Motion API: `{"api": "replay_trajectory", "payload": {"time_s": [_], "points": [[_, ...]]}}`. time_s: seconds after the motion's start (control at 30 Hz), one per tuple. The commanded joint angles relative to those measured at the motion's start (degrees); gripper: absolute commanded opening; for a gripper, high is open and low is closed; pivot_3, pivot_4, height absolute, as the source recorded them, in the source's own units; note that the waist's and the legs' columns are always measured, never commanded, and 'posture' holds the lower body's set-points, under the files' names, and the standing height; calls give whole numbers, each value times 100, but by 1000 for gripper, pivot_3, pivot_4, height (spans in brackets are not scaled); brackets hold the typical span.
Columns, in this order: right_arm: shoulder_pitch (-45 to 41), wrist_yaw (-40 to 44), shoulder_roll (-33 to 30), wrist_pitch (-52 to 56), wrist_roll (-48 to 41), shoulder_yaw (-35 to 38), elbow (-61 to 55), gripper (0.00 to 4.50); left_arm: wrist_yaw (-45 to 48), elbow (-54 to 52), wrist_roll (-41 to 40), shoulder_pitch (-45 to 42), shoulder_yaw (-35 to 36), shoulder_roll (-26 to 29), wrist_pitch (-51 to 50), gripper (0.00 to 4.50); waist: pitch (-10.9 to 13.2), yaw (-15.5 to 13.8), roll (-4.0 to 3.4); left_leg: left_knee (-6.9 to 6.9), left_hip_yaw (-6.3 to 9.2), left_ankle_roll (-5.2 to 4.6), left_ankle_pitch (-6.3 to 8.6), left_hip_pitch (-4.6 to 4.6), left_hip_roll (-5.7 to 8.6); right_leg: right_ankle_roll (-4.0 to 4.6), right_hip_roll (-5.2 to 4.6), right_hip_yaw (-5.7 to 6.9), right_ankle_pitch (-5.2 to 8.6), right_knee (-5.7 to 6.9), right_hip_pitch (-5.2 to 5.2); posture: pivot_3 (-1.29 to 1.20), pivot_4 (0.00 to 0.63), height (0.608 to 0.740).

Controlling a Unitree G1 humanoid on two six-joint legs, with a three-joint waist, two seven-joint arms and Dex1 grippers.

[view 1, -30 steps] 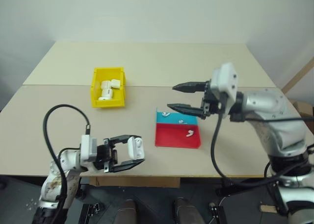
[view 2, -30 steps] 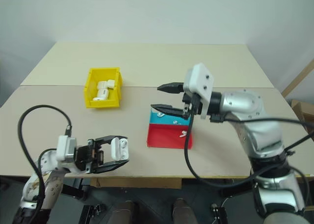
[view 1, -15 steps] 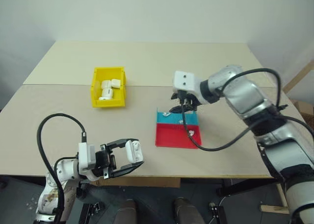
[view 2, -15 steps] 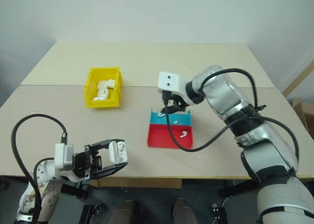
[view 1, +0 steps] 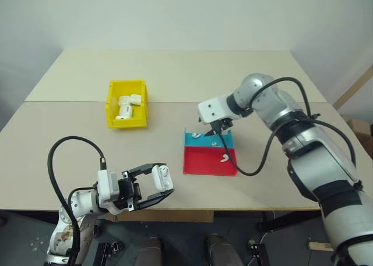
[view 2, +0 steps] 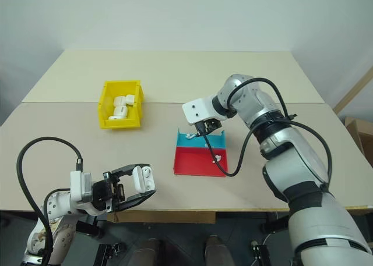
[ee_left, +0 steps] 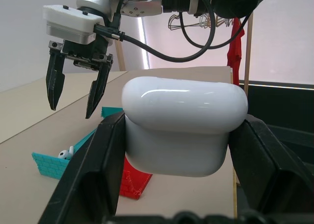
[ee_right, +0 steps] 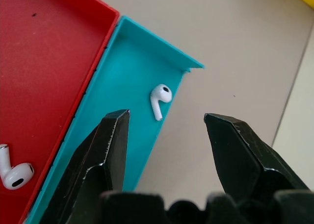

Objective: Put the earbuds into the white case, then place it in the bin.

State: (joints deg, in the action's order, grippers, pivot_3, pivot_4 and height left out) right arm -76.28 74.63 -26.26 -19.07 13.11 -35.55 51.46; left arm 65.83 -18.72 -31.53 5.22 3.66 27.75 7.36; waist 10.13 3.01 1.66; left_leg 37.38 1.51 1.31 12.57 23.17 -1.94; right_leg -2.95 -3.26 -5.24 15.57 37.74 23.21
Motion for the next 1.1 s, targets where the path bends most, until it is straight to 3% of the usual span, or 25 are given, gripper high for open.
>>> {"api": "replay_trajectory", "payload": {"time_s": [0.03,0.43,1.1], "points": [[-381,-158,302,-713,418,-37,626,2917,-62,-216,-14,-22,-3,35,98,2814,1,29,-2,-1,0,1,0,-1,0,0,0,0,0,2,0,0,150,740],[-944,-1200,1027,-1338,1621,-236,1994,2917,-189,-328,106,107,-35,102,124,2814,11,97,-18,-8,4,4,-2,-4,2,2,0,0,0,12,2,0,150,740],[-966,-1684,1512,-1307,2147,-155,2367,2917,-431,-418,176,151,-86,113,144,2814,14,104,-23,-11,4,6,-3,-8,2,3,1,-2,1,17,3,0,150,740]]}}
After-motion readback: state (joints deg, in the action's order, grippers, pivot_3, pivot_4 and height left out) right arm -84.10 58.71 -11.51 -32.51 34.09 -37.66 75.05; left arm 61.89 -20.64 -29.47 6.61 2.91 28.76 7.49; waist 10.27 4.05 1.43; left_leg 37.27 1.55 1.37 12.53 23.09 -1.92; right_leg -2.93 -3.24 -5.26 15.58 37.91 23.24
